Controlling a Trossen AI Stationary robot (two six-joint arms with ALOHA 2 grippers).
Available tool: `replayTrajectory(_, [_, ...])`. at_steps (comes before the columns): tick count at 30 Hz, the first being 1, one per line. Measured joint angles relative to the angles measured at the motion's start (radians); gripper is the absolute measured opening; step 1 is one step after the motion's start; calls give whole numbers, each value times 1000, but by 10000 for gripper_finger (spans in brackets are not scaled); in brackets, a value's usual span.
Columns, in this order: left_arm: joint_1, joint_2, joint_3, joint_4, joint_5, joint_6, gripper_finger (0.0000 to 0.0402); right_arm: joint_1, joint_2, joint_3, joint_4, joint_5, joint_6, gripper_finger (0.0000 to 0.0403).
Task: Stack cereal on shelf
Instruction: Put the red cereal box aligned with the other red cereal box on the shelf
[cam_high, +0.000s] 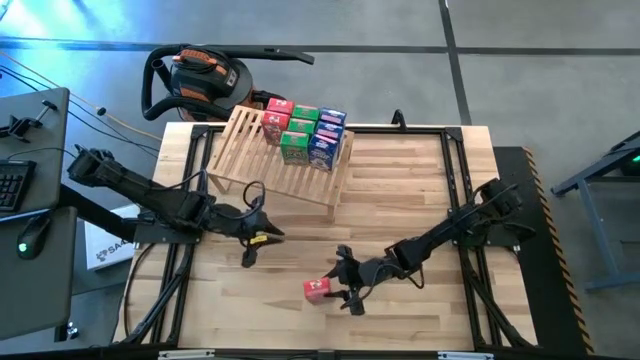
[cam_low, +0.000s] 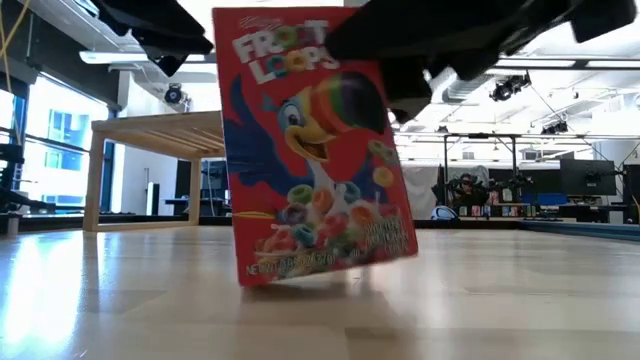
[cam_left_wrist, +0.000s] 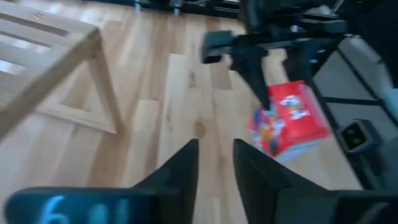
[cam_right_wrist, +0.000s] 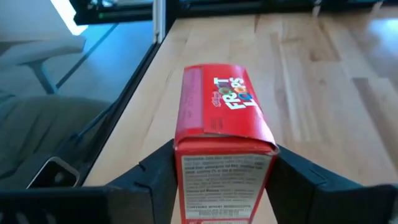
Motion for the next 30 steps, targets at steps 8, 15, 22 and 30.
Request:
replayTrajectory(8, [-48,0,4,-4,46,-91,175,-72,0,0,102,5,-40,176])
replayTrajectory(15, [-96,0,54,-13,41,-120,239,-95,56,13,202,96,-68,166])
replayTrajectory(22, [-141,20,95,-79,39,-169,282,-91,205,181,191,136,-128,166])
replayTrajectory(30, [-209,160,230,-345,-3,-182,306,-113,309,323,167,170,-152,165])
